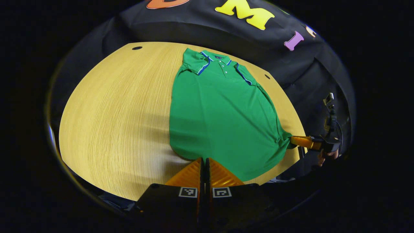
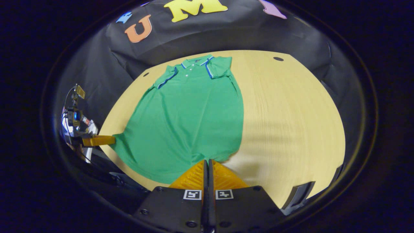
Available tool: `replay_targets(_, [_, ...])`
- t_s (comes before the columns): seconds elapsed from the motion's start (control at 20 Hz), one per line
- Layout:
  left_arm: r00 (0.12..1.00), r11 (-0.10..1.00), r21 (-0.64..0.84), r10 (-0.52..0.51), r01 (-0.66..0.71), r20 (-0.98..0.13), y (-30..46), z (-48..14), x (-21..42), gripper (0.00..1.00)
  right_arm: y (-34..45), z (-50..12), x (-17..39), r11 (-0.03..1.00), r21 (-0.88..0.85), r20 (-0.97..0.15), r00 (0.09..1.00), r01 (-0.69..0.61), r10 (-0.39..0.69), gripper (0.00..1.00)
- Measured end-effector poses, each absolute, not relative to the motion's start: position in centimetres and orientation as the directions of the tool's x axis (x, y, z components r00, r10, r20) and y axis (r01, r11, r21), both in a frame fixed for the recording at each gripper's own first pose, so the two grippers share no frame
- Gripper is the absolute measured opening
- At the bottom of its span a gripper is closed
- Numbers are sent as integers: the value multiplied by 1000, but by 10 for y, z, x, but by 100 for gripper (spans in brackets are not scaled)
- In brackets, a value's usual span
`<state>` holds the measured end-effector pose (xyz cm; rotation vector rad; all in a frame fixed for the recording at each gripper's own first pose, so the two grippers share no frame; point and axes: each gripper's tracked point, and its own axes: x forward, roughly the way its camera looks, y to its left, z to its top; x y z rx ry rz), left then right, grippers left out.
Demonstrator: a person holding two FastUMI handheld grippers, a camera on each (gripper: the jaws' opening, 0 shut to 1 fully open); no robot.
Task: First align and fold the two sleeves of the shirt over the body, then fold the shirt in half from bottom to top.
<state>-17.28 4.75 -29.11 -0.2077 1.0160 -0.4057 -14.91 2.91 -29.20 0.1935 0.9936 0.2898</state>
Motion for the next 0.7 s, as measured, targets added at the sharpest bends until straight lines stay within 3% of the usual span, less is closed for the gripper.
replay_targets(0.7, [590,876,-359,-483,323,-647,24,-204,-80,3,35,-192,-57,890,438,-660,629,-123,412,1])
